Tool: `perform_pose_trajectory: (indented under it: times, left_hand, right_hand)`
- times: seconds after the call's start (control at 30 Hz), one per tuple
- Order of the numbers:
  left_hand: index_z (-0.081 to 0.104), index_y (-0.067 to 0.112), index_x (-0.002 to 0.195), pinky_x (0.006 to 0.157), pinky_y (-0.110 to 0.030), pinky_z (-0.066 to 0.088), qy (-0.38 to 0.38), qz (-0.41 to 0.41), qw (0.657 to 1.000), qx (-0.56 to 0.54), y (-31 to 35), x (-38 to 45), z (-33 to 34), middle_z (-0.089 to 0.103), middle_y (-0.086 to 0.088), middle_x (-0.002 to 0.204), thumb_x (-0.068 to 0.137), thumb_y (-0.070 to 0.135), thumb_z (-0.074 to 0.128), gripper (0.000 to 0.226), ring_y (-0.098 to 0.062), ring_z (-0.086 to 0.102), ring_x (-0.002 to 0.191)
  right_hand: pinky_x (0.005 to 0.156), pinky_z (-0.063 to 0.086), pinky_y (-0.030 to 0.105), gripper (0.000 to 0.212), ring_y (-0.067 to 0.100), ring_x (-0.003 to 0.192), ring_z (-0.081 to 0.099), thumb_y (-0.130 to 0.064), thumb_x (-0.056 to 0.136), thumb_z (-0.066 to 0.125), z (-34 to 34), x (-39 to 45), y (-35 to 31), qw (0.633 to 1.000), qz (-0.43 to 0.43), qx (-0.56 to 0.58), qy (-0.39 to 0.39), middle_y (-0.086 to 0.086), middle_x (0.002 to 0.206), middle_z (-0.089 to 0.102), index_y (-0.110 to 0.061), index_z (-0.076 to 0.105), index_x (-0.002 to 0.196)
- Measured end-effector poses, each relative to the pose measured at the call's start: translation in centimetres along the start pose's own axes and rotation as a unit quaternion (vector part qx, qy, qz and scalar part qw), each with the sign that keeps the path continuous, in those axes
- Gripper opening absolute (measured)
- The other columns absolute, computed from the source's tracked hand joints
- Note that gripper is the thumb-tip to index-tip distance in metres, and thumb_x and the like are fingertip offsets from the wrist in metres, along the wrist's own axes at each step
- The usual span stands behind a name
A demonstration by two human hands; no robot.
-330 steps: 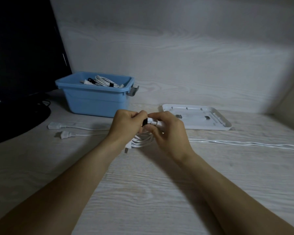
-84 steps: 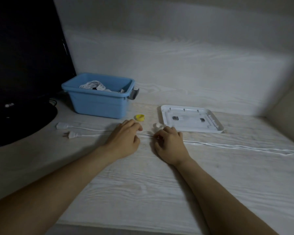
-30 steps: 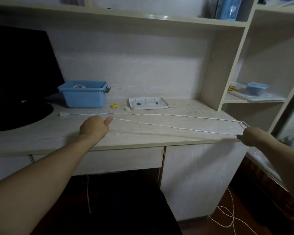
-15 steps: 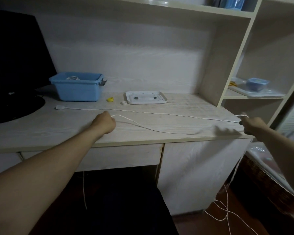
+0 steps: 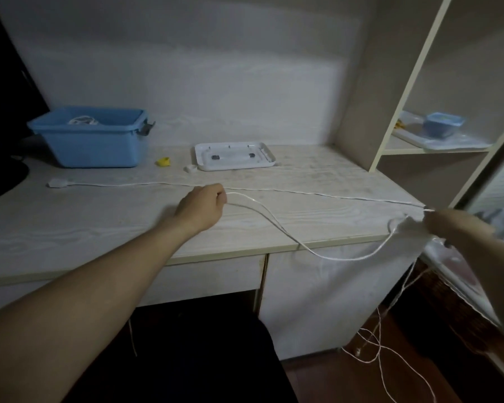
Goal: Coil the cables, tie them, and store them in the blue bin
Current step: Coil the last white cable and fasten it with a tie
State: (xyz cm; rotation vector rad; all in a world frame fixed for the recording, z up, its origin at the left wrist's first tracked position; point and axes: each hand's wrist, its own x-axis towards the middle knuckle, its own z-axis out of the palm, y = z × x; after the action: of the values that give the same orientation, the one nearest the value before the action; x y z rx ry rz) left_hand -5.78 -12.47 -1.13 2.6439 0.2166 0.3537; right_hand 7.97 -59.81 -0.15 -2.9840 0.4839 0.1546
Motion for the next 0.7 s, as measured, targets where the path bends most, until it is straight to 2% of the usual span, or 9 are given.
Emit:
perform_pose_trajectory:
  times: [0.07, 0.1, 0.17, 0.23, 0.33, 0.43, 0.53, 0.63, 0.7]
  left_hand:
    - [0.063, 0.016, 0.094, 0.079, -0.045, 0.053, 0.006, 0.003, 1.000, -0.011, 1.2, -0.3, 0.5, 0.067, -0.010, 0.099, 0.099, 0.024, 0.044, 0.021, -0.032, 0.060, 0.089]
    - [0.063, 0.015, 0.095, 0.079, -0.044, 0.053, 0.009, 0.006, 1.000, -0.017, 1.7, -0.4, 0.8, 0.067, -0.010, 0.099, 0.099, 0.023, 0.044, 0.021, -0.031, 0.060, 0.089]
    - [0.066, 0.013, 0.095, 0.073, -0.037, 0.052, 0.009, 0.021, 0.999, -0.038, 2.8, -1.2, 1.1, 0.069, -0.010, 0.094, 0.098, 0.021, 0.045, 0.023, -0.027, 0.061, 0.081]
    - [0.067, 0.012, 0.094, 0.058, -0.028, 0.046, -0.005, 0.030, 0.995, -0.093, 4.2, -2.8, 1.1, 0.067, -0.006, 0.080, 0.099, 0.019, 0.046, 0.023, -0.015, 0.057, 0.060]
    - [0.066, 0.013, 0.092, 0.040, -0.020, 0.034, -0.074, 0.035, 0.978, -0.193, 5.6, -5.3, 0.3, 0.060, -0.003, 0.061, 0.101, 0.020, 0.046, 0.022, -0.006, 0.043, 0.033]
    - [0.064, 0.011, 0.095, 0.037, -0.018, 0.030, -0.141, 0.056, 0.957, -0.247, 6.1, -8.3, -0.1, 0.056, -0.007, 0.055, 0.103, 0.022, 0.046, 0.022, -0.014, 0.038, 0.029]
    - [0.062, 0.011, 0.094, 0.036, -0.017, 0.028, -0.146, 0.032, 0.937, -0.316, 5.9, -11.6, 0.4, 0.050, -0.004, 0.048, 0.104, 0.023, 0.045, 0.023, -0.014, 0.035, 0.028]
    - [0.062, 0.007, 0.095, 0.034, -0.016, 0.025, -0.160, 0.016, 0.913, -0.375, 5.5, -15.1, 1.1, 0.043, -0.005, 0.047, 0.105, 0.021, 0.044, 0.024, -0.012, 0.029, 0.029]
    - [0.061, 0.004, 0.097, 0.033, -0.016, 0.023, -0.187, 0.013, 0.890, -0.417, 5.3, -17.1, 1.4, 0.038, -0.006, 0.049, 0.105, 0.020, 0.044, 0.025, -0.011, 0.026, 0.030]
  right_hand:
    - [0.057, 0.048, 0.033, 0.034, 0.032, 0.060, 0.060, -0.030, 0.103, 0.045, 0.1, -1.0, 1.8, 0.996, 0.025, 0.076, -0.033, 0.027, 0.095, 0.063, 0.000, 0.052, 0.115]
    - [0.052, 0.044, 0.029, 0.033, 0.030, 0.052, 0.057, -0.028, 0.104, 0.044, 0.1, -1.5, 2.8, 0.992, 0.044, 0.102, -0.055, 0.026, 0.087, 0.064, 0.004, 0.054, 0.111]
    - [0.055, 0.047, 0.028, 0.041, 0.031, 0.050, 0.062, -0.027, 0.102, 0.045, 1.2, -1.6, 4.5, 0.984, 0.092, 0.108, -0.106, 0.024, 0.074, 0.069, 0.010, 0.061, 0.101]
    - [0.066, 0.056, 0.037, 0.036, 0.032, 0.056, 0.069, -0.026, 0.100, 0.049, 2.0, -2.4, 5.3, 0.979, 0.094, 0.080, -0.165, 0.020, 0.071, 0.072, 0.006, 0.064, 0.092]
    - [0.066, 0.049, 0.030, 0.031, 0.025, 0.067, 0.070, -0.030, 0.100, 0.055, 2.5, -5.3, 4.5, 0.968, 0.047, 0.058, -0.239, 0.012, 0.076, 0.075, -0.002, 0.067, 0.098]
    - [0.068, 0.044, 0.029, 0.025, 0.024, 0.081, 0.064, -0.026, 0.101, 0.055, 3.6, -8.2, 4.2, 0.950, -0.013, 0.113, -0.290, 0.009, 0.087, 0.072, -0.003, 0.066, 0.102]
    - [0.074, 0.046, 0.032, 0.029, 0.024, 0.093, 0.067, -0.030, 0.098, 0.060, 6.3, -9.9, 4.0, 0.947, -0.033, 0.107, -0.302, 0.007, 0.097, 0.075, -0.005, 0.067, 0.109]
    - [0.076, 0.052, 0.034, 0.043, 0.021, 0.095, 0.066, -0.042, 0.095, 0.062, 8.6, -13.4, 2.2, 0.958, -0.086, -0.050, -0.268, 0.004, 0.106, 0.070, -0.009, 0.062, 0.122]
    - [0.091, 0.052, 0.033, 0.054, 0.022, 0.112, 0.062, -0.046, 0.095, 0.059, 9.6, -16.0, 0.3, 0.956, -0.182, -0.114, -0.200, 0.007, 0.127, 0.061, -0.012, 0.053, 0.137]
